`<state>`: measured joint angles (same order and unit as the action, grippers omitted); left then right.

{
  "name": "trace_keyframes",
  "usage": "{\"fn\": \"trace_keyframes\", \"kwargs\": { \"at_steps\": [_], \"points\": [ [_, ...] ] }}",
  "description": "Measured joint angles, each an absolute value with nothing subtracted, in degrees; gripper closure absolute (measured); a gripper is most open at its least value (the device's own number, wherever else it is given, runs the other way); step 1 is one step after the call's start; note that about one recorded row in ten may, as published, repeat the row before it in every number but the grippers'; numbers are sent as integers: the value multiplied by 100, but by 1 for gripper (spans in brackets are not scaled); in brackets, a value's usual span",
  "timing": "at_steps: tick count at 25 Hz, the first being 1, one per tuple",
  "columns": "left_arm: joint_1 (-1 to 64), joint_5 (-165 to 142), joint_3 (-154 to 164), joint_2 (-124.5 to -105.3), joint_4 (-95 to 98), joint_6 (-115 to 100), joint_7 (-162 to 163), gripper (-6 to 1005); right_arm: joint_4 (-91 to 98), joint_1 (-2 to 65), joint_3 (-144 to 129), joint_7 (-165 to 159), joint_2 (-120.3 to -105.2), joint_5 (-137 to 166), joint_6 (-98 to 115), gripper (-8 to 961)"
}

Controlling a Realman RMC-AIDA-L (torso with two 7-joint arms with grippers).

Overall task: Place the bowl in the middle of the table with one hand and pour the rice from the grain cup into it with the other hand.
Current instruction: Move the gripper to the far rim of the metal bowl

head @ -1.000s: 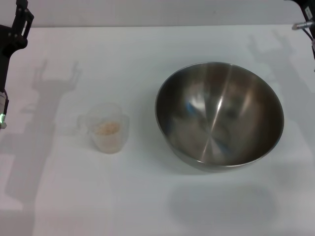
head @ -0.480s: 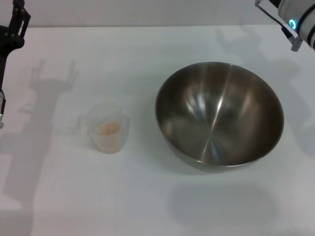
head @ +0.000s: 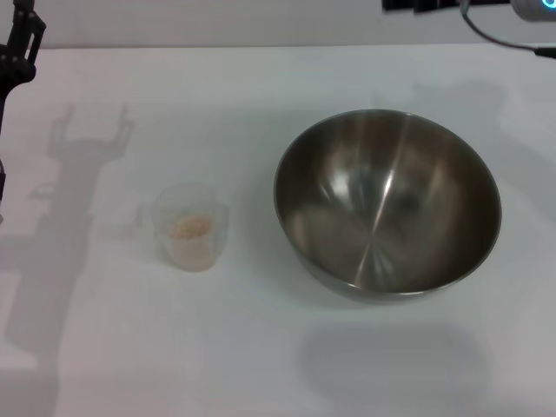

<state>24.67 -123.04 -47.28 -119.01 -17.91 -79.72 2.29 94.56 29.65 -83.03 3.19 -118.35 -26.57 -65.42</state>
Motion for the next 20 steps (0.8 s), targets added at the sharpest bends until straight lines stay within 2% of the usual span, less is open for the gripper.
{"fn": "trace_keyframes", "kwargs": {
  "at_steps": [3,8,20],
  "points": [
    [2480,-12304,-4731,-11897,-1785,-7972,229,185,9285,3402,-7750,688,-11807,-2800,-7860,284],
    [2485,-12304,-4836,-11893,-1783,-7972,229,185,8715,3801,-7312,1192,-11755,-2699,-8719,288],
    [2487,-12305,-4860,-11891,-1790,-7972,228,185,7665,4079,-7163,1822,-11795,-2217,-8828,298]
  ]
}}
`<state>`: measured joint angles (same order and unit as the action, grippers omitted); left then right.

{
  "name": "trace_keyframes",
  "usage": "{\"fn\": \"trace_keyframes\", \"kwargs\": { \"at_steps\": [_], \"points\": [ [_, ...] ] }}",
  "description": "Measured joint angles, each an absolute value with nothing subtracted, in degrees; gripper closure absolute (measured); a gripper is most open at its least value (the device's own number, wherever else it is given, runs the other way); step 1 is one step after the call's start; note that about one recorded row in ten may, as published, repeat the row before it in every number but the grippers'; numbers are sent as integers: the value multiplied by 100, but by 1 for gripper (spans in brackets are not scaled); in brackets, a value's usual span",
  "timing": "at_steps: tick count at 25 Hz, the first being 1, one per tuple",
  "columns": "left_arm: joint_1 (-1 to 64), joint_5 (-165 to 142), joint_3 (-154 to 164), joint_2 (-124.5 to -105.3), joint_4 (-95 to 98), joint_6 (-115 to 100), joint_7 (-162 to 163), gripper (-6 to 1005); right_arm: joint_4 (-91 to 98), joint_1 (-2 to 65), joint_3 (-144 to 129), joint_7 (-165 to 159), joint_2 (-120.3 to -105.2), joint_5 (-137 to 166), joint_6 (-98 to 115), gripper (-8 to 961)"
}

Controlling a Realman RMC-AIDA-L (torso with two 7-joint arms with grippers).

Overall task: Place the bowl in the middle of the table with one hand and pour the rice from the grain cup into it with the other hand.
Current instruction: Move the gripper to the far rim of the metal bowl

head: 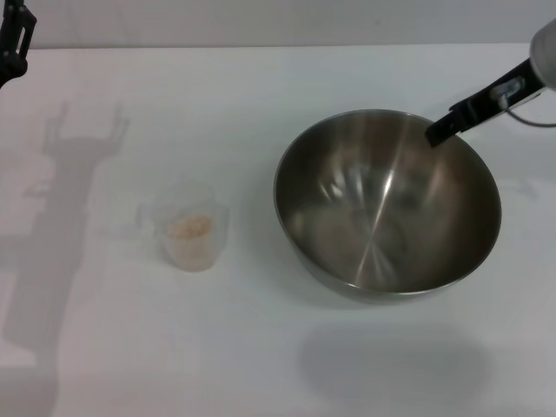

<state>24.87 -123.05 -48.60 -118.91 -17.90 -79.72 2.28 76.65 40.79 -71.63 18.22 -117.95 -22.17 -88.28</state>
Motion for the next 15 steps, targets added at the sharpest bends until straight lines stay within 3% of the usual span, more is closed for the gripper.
{"fn": "trace_keyframes", "kwargs": {
  "at_steps": [15],
  "points": [
    [2466,-12305,-4861,-11900,-1830,-7972,229,186,6731,4217,-7182,2347,-11844,-2244,-8560,310]
  ]
}}
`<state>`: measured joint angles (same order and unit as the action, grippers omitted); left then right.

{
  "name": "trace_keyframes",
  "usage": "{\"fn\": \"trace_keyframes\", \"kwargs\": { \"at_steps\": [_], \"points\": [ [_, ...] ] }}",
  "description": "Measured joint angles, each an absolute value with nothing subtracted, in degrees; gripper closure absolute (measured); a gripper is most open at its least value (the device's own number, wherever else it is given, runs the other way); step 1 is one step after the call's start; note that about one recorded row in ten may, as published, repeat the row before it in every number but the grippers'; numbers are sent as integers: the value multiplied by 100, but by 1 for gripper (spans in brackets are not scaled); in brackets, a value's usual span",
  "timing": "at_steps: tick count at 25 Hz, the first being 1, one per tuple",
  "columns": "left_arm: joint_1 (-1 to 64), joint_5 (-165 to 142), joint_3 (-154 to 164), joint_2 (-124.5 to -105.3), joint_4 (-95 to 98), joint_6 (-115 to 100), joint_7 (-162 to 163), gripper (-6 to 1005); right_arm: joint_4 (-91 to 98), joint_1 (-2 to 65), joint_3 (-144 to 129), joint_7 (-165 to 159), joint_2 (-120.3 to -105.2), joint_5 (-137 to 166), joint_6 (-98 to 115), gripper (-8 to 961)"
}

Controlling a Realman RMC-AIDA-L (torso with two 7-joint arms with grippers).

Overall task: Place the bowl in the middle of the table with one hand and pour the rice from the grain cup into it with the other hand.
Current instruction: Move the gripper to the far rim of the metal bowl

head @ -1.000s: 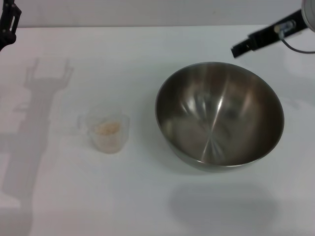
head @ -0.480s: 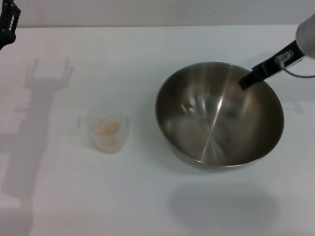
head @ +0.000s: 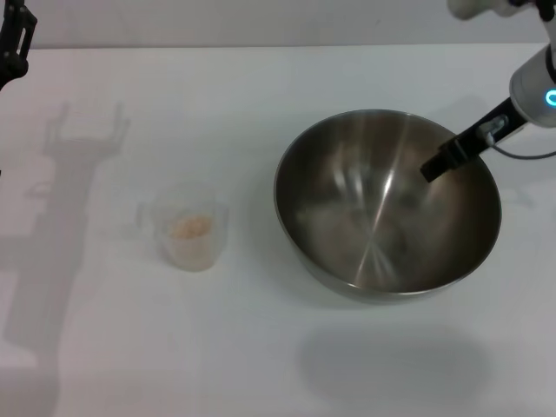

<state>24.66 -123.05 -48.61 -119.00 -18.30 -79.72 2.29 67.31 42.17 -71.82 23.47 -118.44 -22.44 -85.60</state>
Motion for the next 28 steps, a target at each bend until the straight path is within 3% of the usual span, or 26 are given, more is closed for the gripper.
{"fn": "trace_keyframes", "kwargs": {
  "at_steps": [11,13,18,28],
  "points": [
    [2486,-12305,-4861,-11900,-1822,-7953,229,185,6616,4198,-7139,2507,-11866,-2274,-8468,496],
    [2487,-12305,-4860,-11900,-1825,-7943,228,185,6619,4185,-7110,2545,-11874,-2284,-8423,740],
    [2488,-12305,-4861,-11900,-1837,-7902,228,185,6643,4175,-6982,2554,-11875,-2288,-8278,930],
    [2471,-12305,-4867,-11900,-1837,-7899,228,186,7002,4135,-6666,2707,-11872,-2560,-8148,933]
  ]
}}
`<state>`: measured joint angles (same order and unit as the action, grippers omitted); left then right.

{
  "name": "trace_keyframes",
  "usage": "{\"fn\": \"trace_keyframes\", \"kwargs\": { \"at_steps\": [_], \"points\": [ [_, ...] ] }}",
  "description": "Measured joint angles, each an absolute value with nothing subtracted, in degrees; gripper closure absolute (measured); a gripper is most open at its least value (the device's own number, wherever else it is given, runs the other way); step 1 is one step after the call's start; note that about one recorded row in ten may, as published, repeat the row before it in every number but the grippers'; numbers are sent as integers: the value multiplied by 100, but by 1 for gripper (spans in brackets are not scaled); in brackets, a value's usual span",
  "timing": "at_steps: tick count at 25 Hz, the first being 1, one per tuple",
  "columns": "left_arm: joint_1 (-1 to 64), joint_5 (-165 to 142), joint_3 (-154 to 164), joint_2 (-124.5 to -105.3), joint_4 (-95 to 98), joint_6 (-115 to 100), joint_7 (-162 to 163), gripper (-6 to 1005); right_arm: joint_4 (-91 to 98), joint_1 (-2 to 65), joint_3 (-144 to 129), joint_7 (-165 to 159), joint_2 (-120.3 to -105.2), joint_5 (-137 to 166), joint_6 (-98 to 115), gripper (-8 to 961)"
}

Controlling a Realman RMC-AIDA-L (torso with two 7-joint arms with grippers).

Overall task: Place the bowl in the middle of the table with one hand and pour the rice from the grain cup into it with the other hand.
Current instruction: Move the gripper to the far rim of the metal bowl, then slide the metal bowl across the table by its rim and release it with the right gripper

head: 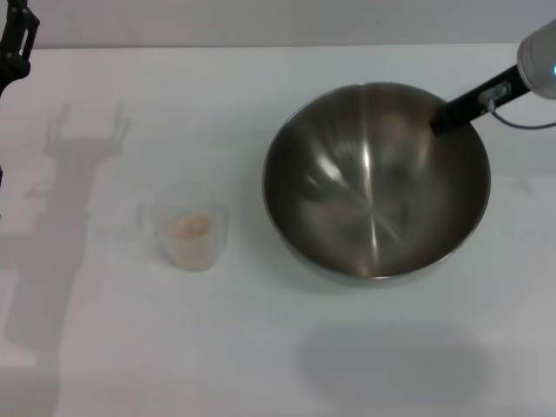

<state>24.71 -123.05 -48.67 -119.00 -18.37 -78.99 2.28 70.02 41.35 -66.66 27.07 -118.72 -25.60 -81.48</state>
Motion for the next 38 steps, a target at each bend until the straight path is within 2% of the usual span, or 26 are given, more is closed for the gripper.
{"fn": "trace_keyframes", "kwargs": {
  "at_steps": [18,38],
  "points": [
    [2488,-12304,-4940,-11891,-1835,-7902,229,185,7150,4095,-6626,2939,-11874,-3485,-8034,928],
    [2496,-12305,-4948,-11883,-1837,-7901,229,186,5831,4142,-6641,3292,-11892,-4123,-7687,914]
  ]
}}
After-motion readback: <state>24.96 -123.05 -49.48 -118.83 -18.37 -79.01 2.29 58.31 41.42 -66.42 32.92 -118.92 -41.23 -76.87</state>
